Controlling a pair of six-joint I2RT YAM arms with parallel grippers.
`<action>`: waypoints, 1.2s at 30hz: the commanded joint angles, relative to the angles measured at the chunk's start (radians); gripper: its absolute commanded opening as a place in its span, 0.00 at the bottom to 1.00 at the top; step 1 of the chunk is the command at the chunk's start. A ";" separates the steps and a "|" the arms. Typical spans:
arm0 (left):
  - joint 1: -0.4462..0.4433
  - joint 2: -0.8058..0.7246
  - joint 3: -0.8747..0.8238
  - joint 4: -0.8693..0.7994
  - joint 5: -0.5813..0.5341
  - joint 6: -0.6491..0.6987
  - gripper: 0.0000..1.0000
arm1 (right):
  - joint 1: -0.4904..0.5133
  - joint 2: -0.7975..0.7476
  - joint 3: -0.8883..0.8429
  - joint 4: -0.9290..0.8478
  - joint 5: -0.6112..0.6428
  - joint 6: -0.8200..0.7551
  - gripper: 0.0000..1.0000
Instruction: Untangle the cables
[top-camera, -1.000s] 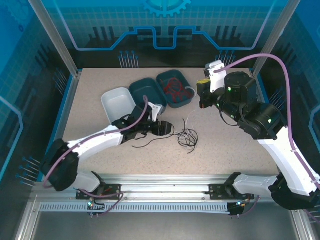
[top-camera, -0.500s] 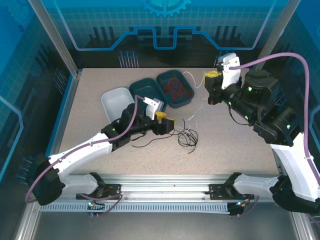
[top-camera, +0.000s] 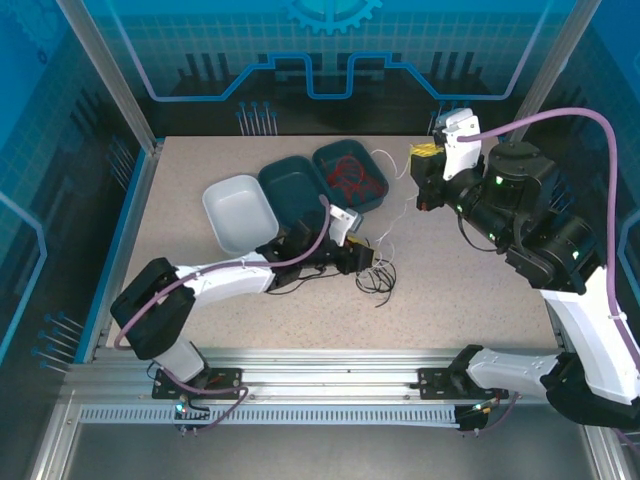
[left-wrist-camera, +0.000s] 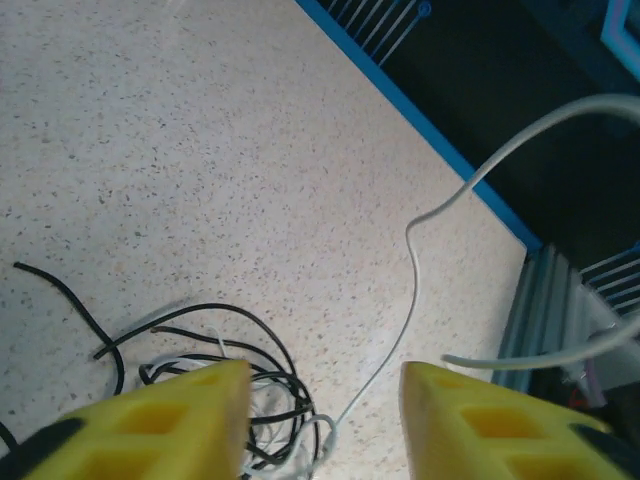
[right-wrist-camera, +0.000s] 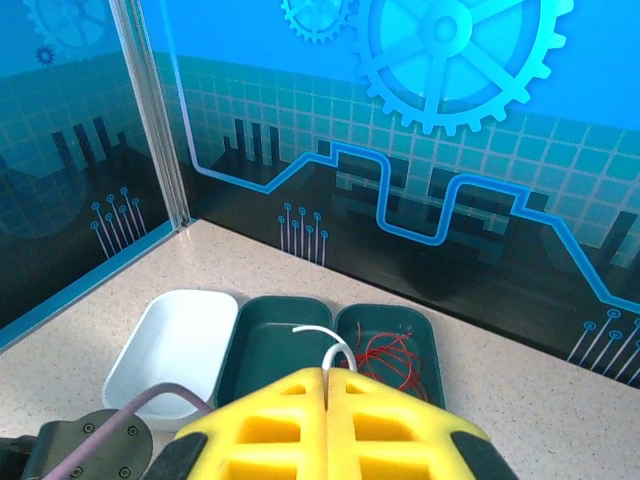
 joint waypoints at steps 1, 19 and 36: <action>-0.008 0.019 -0.048 0.064 0.022 -0.046 0.30 | 0.007 -0.006 0.053 -0.010 0.032 -0.031 0.00; -0.007 -0.037 -0.121 -0.090 -0.141 -0.025 0.23 | 0.007 0.061 0.213 -0.051 0.124 -0.130 0.00; -0.006 -0.681 -0.028 -0.516 -0.540 0.082 0.99 | -0.006 0.542 0.310 0.074 -0.018 -0.061 0.00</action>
